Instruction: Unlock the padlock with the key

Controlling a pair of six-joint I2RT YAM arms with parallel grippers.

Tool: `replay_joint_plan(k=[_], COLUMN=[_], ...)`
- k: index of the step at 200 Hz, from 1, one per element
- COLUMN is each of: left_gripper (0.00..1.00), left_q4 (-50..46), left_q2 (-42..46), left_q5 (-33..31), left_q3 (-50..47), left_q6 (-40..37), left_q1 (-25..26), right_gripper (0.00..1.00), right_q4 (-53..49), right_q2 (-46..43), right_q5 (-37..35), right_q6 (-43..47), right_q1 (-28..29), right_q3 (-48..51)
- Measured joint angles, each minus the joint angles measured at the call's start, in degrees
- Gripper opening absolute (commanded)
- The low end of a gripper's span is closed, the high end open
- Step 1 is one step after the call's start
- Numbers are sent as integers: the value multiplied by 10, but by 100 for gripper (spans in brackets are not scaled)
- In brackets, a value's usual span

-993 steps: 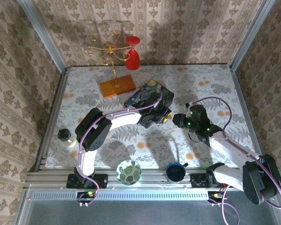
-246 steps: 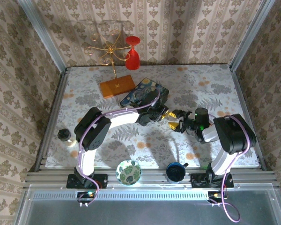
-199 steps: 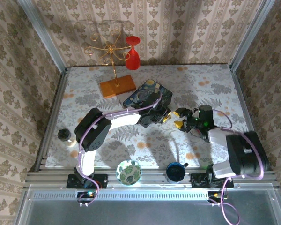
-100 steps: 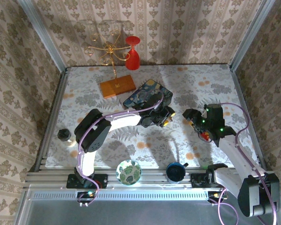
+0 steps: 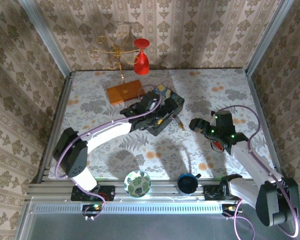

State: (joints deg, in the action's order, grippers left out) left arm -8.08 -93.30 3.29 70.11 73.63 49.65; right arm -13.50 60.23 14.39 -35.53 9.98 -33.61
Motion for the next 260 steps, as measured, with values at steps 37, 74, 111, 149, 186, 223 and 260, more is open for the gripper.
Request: replay_joint_plan(k=[37, 74, 111, 149, 186, 223, 260], left_gripper=[100, 100, 100, 100, 100, 100, 100], left_q4=[-43, -66, -95, -116, -134, -135, -141], left_q2=[15, 12, 12, 12, 2, -16, -16], left_q5=[-49, -59, -99, -137, -154, -158, -161], left_q3=[-23, -36, -32, -28, -10, 4, 5], left_q6=[-61, -126, -195, -237, -255, -259, -259], left_q1=[-29, -69, -70, -75, -81, -82, -82], right_gripper=[74, 68, 59, 49, 47, 47, 47], right_q4=[-8, -19, -26, -24, -23, -24, -24], right_q2=[117, 242, 308, 362, 420, 451, 453], right_q5=[-33, -42, -3, 41, 75, 98, 108], right_q6=[84, 157, 177, 179, 189, 193, 193], right_q1=[87, 113, 82, 23, 25, 27, 32], right_q3=[-98, -179, -217, -256, -288, -290, -288])
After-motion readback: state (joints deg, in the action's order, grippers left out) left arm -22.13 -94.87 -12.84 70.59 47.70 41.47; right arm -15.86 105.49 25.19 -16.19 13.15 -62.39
